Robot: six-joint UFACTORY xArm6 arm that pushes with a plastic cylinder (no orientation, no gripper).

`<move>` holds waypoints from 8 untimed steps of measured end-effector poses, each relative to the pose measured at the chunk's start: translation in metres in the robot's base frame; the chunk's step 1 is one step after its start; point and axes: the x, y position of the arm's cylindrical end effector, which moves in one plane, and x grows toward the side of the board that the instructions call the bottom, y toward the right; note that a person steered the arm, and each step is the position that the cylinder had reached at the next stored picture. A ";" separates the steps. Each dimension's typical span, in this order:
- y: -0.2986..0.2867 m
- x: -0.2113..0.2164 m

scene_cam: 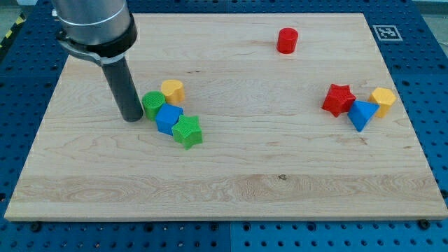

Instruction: Slightly move the green circle to the top of the cube

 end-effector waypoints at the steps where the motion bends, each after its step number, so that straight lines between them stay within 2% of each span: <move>1: 0.000 -0.002; 6: 0.019 -0.006; 7: -0.017 -0.030; 8: -0.074 -0.090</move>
